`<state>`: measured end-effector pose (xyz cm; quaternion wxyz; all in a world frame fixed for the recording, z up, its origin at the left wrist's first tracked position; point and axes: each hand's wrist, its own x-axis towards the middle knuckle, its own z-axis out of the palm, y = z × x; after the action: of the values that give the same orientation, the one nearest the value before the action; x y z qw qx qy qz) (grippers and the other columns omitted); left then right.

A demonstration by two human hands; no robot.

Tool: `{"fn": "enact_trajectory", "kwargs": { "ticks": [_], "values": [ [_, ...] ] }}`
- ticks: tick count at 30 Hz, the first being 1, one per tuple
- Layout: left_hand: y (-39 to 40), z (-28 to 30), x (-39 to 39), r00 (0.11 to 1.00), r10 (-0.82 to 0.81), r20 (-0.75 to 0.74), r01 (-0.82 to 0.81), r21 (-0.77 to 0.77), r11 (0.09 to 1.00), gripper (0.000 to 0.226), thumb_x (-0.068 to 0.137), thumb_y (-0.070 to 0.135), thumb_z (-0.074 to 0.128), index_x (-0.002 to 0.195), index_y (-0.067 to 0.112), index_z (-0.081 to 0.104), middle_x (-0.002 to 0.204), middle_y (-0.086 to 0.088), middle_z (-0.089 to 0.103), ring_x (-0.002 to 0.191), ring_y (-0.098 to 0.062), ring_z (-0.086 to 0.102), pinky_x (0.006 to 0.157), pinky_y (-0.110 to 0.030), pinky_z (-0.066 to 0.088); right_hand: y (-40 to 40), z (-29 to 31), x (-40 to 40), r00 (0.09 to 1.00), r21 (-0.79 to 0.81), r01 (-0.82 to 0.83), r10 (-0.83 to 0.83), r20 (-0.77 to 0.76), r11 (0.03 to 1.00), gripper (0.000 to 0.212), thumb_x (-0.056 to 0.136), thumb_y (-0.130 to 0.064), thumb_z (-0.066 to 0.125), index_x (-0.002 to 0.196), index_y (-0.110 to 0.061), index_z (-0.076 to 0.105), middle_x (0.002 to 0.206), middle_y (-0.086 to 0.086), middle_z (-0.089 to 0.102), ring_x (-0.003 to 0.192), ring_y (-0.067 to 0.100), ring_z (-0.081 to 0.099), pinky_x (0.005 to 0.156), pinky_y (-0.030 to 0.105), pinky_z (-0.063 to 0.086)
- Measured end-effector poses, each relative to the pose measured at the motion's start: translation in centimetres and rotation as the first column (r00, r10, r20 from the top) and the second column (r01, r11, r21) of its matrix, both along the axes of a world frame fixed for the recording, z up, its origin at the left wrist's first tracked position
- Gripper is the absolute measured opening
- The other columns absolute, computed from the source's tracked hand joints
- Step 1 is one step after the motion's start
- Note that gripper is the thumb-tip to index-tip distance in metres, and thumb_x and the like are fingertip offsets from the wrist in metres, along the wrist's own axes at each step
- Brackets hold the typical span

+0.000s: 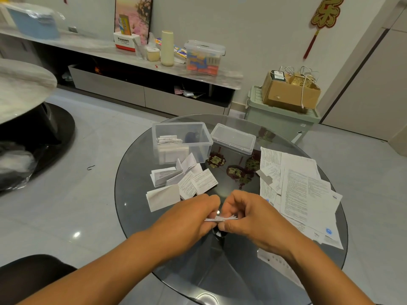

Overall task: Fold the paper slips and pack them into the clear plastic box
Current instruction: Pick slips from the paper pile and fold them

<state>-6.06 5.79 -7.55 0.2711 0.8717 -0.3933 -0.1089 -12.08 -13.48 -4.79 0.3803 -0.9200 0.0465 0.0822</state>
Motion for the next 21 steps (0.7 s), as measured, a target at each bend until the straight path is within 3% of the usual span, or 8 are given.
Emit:
{"fn": "enact_trajectory", "kwargs": {
  "ticks": [3, 7, 10, 13, 15, 21],
  "values": [
    [0.4, -0.1, 0.0, 0.998, 0.044, -0.050, -0.047, -0.062, 0.997, 0.025, 0.095, 0.046, 0.063, 0.085, 0.038, 0.041, 0.079, 0.014, 0.054, 0.077, -0.006, 0.051, 0.058, -0.020, 0.037, 0.2, -0.1, 0.0, 0.998, -0.073, -0.015, 0.019, 0.056, 0.997, 0.027, 0.086, -0.035, 0.081, 0.108, -0.038, 0.068, 0.085, -0.018, 0.072, 0.078, -0.002, 0.062, 0.070, 0.021, 0.048],
    [1.4, 2.9, 0.0, 0.989, 0.098, -0.108, -0.104, -0.052, 0.993, 0.042, 0.077, 0.059, 0.076, 0.101, 0.045, 0.046, 0.094, 0.021, 0.058, 0.077, -0.001, 0.054, 0.066, -0.027, 0.047, 0.6, -0.5, 0.1, 0.980, -0.295, -0.132, 0.168, 0.102, 0.946, 0.010, 0.093, -0.039, 0.072, 0.097, -0.032, 0.077, 0.083, -0.016, 0.063, 0.089, 0.002, 0.053, 0.072, 0.020, 0.040],
    [3.7, 5.9, 1.5, 0.937, 0.342, 0.075, -0.345, 0.041, 0.938, 0.059, 0.065, 0.069, 0.079, 0.102, 0.042, 0.041, 0.104, 0.021, 0.054, 0.084, -0.005, 0.057, 0.069, -0.031, 0.045, 0.4, -0.5, 0.0, 0.977, -0.292, -0.157, 0.192, 0.096, 0.943, 0.010, 0.096, -0.039, 0.069, 0.093, -0.034, 0.076, 0.087, -0.013, 0.063, 0.092, 0.002, 0.052, 0.075, 0.020, 0.041],
    [6.6, 6.4, 3.4, 0.836, 0.522, 0.167, -0.548, 0.204, 0.811, 0.056, 0.068, 0.061, 0.083, 0.098, 0.037, 0.042, 0.106, 0.014, 0.052, 0.088, -0.015, 0.059, 0.072, -0.034, 0.049, 0.4, -0.8, -0.2, 0.976, -0.243, -0.156, 0.187, 0.110, 0.957, 0.008, 0.096, -0.036, 0.069, 0.093, -0.032, 0.075, 0.089, -0.015, 0.062, 0.093, 0.001, 0.054, 0.079, 0.022, 0.045],
    [7.8, 5.5, 4.1, 0.823, 0.564, 0.064, -0.559, 0.267, 0.785, 0.044, 0.072, 0.053, 0.084, 0.094, 0.032, 0.051, 0.101, 0.011, 0.057, 0.086, -0.014, 0.059, 0.075, -0.035, 0.052, 0.6, -0.8, -0.3, 0.973, -0.216, -0.170, 0.199, 0.118, 0.961, 0.008, 0.096, -0.035, 0.069, 0.093, -0.031, 0.075, 0.090, -0.014, 0.062, 0.094, 0.001, 0.055, 0.078, 0.021, 0.044],
    [7.7, 4.4, 3.6, 0.878, 0.466, -0.113, -0.410, 0.326, 0.852, 0.022, 0.085, 0.034, 0.079, 0.084, 0.022, 0.060, 0.088, 0.004, 0.065, 0.079, -0.015, 0.060, 0.068, -0.029, 0.046, 1.7, -0.8, -0.2, 0.965, -0.110, -0.216, 0.229, 0.128, 0.970, 0.008, 0.094, -0.037, 0.073, 0.100, -0.034, 0.077, 0.095, -0.016, 0.062, 0.095, 0.003, 0.058, 0.080, 0.020, 0.047]
  ]
}}
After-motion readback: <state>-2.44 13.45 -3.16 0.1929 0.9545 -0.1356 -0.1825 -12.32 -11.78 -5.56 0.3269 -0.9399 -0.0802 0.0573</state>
